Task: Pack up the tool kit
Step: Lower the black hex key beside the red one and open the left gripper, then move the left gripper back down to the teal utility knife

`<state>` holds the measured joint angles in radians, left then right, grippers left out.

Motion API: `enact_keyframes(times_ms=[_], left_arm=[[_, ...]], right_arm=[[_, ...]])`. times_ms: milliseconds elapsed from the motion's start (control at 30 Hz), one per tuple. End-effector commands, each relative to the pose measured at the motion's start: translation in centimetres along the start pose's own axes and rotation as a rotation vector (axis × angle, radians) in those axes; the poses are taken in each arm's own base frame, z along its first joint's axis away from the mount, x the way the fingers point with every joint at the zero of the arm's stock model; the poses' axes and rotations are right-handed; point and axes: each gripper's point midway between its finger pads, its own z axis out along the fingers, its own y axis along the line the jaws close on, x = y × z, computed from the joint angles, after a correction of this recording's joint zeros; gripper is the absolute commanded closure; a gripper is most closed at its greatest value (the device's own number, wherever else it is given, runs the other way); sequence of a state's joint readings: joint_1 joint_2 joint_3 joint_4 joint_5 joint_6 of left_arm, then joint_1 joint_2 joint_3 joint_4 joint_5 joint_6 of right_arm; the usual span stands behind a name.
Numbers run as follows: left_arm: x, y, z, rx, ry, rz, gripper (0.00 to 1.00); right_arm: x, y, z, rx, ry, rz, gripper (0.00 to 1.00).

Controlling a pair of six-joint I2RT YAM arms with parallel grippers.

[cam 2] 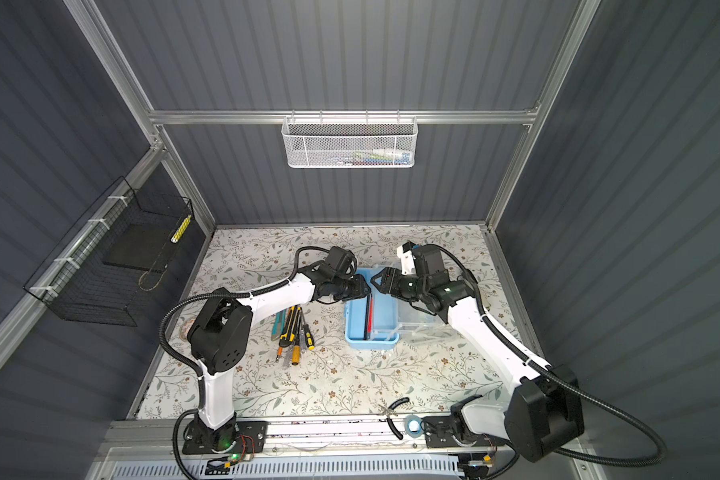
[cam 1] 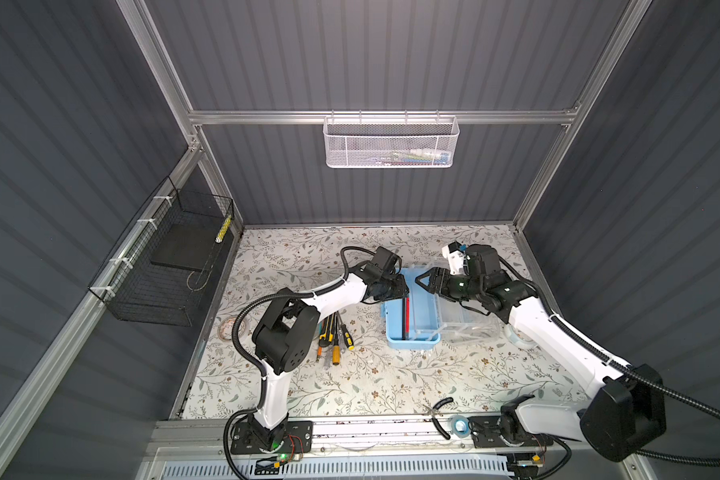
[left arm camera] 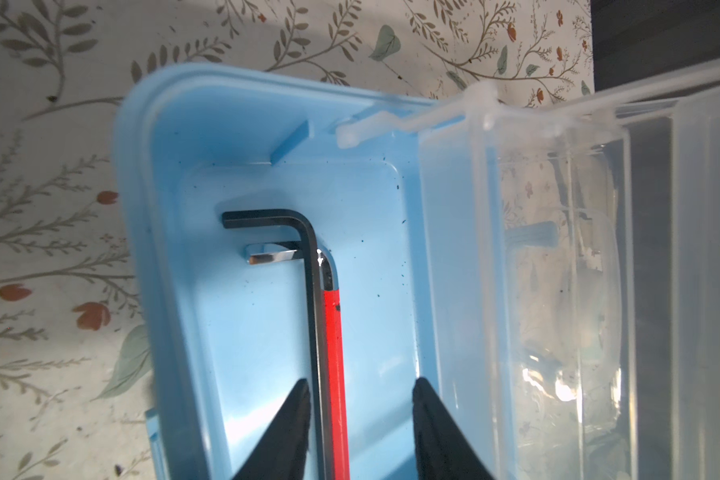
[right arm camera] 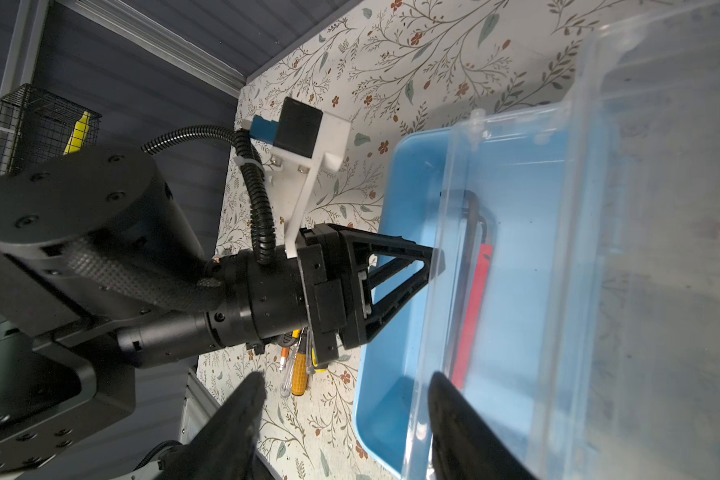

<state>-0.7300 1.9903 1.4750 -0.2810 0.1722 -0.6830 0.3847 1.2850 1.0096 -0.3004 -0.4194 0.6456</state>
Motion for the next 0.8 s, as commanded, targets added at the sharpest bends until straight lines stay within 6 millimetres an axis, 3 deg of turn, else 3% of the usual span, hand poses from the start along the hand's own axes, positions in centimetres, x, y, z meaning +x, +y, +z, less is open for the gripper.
enact_keyframes(times_ms=[0, 200, 467, 767], left_arm=[[-2.2, -0.5, -3.5, -0.052, -0.081, 0.072, 0.56], [-3.0, 3.9, -7.8, -0.278, -0.152, 0.176, 0.50], [-0.1, 14.7, -12.2, -0.406, -0.117, 0.000, 0.48], [3.5, 19.7, -13.6, -0.512, -0.053, -0.041, 0.35]], right_arm=[[-0.5, 0.3, -0.4, -0.005, -0.017, -0.019, 0.37], [-0.9, 1.0, -0.6, -0.022, -0.015, -0.047, 0.38], [0.3, 2.2, 0.6, -0.047, -0.028, -0.055, 0.39], [3.3, 3.7, 4.4, -0.080, 0.096, -0.040, 0.39]])
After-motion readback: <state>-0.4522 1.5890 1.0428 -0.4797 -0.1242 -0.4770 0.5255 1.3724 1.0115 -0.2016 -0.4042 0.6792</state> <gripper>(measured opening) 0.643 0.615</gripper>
